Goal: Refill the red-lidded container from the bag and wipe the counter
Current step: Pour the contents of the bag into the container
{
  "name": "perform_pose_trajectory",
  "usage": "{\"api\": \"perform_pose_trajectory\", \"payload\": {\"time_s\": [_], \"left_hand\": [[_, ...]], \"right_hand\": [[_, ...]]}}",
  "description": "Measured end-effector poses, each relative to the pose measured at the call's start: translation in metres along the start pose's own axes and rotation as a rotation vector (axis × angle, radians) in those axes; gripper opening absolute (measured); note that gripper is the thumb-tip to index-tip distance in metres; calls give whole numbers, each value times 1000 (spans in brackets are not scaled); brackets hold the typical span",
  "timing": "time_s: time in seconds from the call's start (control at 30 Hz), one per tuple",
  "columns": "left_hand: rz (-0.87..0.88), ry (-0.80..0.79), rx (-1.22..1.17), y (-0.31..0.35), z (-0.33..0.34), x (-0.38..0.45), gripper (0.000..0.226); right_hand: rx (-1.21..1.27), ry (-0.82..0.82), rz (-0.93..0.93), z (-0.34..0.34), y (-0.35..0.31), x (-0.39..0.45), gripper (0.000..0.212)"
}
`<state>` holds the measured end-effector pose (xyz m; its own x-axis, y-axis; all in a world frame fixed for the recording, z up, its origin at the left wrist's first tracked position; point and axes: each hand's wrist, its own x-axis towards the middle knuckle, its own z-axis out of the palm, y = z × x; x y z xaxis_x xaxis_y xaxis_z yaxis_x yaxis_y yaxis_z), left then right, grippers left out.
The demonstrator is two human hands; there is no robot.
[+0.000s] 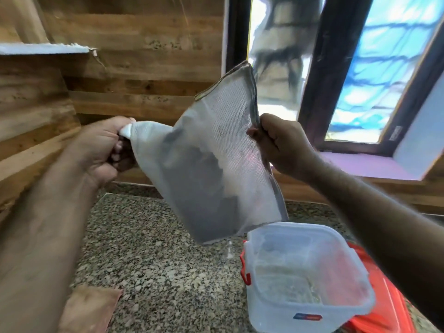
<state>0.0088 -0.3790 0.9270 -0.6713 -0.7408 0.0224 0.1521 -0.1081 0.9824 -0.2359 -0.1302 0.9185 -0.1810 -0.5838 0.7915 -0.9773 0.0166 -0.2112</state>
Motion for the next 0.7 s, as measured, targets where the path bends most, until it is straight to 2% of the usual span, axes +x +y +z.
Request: {"api": "perform_pose_trajectory", "payload": {"time_s": [0.23,0.33,0.47,0.57,0.7], "left_hand": [[15,-80,146,5,36,-4,68],[-41,-109,164,-5,34,12,57],[-115,-61,181,-13,28,35,42],[-164,-77,144,-25,22,55,43],[-133,-91,135,-17,77,11,50]], "right_hand": [[64,-38,57,-20,28,-41,32],[79,-33,68,-26,35,-54,33],[122,-32,125,-30,48,-73,37],[139,-37,171,-32,58,-86,27],[168,-42,185,-32,70,-106,24]]}}
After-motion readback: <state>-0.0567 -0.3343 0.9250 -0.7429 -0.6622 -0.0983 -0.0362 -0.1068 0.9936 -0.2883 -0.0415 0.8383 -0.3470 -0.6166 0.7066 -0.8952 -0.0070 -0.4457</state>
